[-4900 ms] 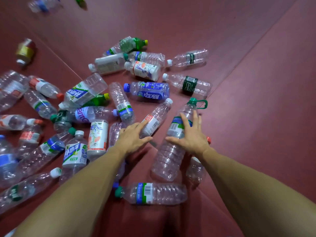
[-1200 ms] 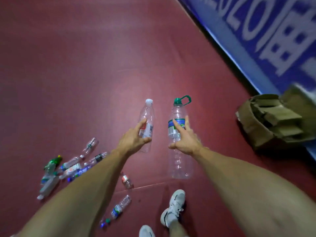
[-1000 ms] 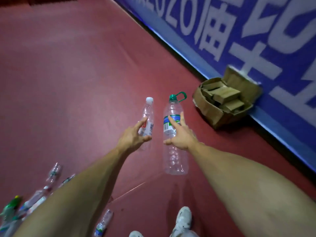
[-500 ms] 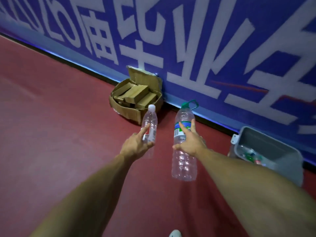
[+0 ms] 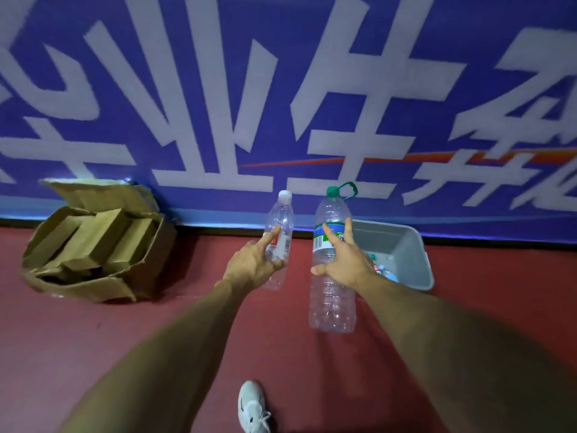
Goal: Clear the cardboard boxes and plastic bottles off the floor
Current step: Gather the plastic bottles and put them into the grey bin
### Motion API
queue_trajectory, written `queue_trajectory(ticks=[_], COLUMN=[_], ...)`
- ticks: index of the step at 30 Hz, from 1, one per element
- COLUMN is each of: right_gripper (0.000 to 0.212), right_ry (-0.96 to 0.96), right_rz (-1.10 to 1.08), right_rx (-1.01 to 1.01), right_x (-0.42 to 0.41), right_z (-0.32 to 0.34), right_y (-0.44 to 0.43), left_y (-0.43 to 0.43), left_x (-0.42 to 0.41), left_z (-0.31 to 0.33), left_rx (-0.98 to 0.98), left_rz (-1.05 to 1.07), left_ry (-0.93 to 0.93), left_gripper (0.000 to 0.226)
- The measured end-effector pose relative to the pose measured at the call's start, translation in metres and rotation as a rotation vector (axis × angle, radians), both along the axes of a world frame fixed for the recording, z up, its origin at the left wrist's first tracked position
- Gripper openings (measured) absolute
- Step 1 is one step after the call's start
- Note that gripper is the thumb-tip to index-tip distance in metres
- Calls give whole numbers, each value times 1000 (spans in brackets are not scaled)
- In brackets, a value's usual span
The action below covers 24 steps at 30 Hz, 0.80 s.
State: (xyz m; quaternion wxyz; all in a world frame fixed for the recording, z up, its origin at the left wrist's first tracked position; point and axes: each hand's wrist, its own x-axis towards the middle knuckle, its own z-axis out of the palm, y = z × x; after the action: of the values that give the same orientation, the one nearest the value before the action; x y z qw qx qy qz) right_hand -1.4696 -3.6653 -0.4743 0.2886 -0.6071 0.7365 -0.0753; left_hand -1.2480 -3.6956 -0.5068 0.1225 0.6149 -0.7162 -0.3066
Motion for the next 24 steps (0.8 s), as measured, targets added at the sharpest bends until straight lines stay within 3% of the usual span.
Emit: queue_trajectory(ticks=[5, 10, 24], right_gripper=[104, 99, 100], right_ry=[86, 78, 110], right_rz=[-115, -246, -377], right_rx=[31, 7, 41], right_x=[-42, -84, -228], right_z=[7, 12, -19], right_y=[-55, -88, -154], left_y=[-96, -150, -225], left_x=[-44, -94, -259], left_z=[-1, 6, -16], left_rx=[6, 21, 83], left_rz=[-77, -230, -394], left_ry=[74, 36, -10], left_gripper=[77, 80, 78])
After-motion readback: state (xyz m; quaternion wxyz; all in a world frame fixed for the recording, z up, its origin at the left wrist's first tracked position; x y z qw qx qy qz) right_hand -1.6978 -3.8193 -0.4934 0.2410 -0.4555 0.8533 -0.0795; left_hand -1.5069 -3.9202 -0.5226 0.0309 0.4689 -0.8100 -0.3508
